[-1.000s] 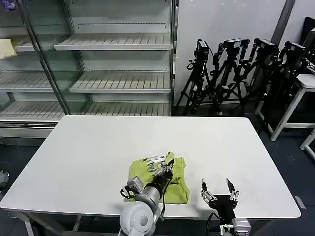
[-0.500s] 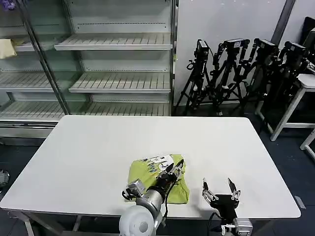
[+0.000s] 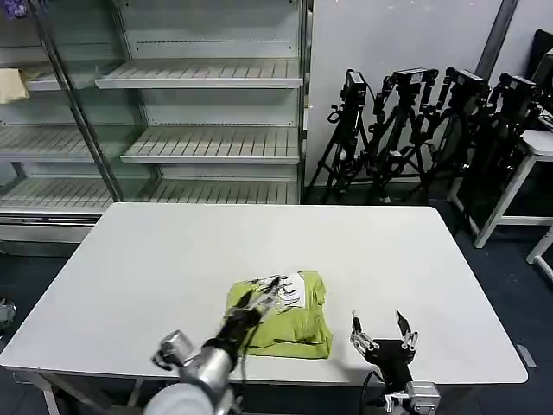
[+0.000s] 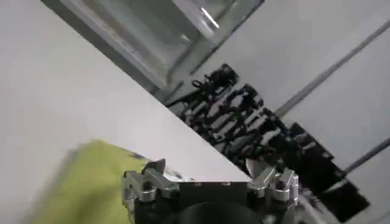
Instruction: Fold and organize the clothes.
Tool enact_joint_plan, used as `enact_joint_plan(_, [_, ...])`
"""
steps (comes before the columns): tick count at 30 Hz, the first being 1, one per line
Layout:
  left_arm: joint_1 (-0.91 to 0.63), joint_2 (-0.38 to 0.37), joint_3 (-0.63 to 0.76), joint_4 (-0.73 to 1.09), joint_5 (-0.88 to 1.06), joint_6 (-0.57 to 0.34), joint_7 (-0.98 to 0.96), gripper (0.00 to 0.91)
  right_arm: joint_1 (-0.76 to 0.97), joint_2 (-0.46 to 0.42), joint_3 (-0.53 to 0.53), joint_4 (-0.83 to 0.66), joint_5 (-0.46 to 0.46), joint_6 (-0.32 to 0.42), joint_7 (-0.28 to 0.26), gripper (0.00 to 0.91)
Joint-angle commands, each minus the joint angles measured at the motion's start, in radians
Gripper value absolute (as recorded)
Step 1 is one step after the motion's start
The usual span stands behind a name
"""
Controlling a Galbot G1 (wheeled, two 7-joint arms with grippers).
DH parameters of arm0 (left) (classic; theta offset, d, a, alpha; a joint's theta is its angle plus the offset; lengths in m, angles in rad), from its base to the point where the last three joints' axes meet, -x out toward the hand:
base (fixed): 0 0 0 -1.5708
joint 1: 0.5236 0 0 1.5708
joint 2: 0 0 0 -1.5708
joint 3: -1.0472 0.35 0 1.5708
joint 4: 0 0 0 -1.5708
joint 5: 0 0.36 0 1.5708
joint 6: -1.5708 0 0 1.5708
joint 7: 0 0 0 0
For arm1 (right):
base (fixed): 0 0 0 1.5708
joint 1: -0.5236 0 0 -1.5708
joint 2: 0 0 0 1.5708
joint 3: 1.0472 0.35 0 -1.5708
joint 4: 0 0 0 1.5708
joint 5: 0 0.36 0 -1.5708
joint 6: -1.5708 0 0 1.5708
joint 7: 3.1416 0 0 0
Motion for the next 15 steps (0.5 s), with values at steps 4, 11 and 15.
enact_joint_plan(4, [0.160,0.240,-0.254,-0.077,-0.132,0.035,0.001,0.907,0.003,-0.002,-0.002,0.005,0.000,0.000,0.000,0.907])
enact_joint_plan(11, [0.096,0.213,-0.212,0.028,-0.173,0.039,0.005,0.907,-0.021,0.001,0.012,0.020,-0.005,0.002,-0.001,0.907])
enact_joint_plan(15, [0.050,0.178,-0.177,0.079,-0.162,0.023,0.006,0.907,-0.039,0.002,0.023,0.031,-0.008,0.004,0.000,0.907])
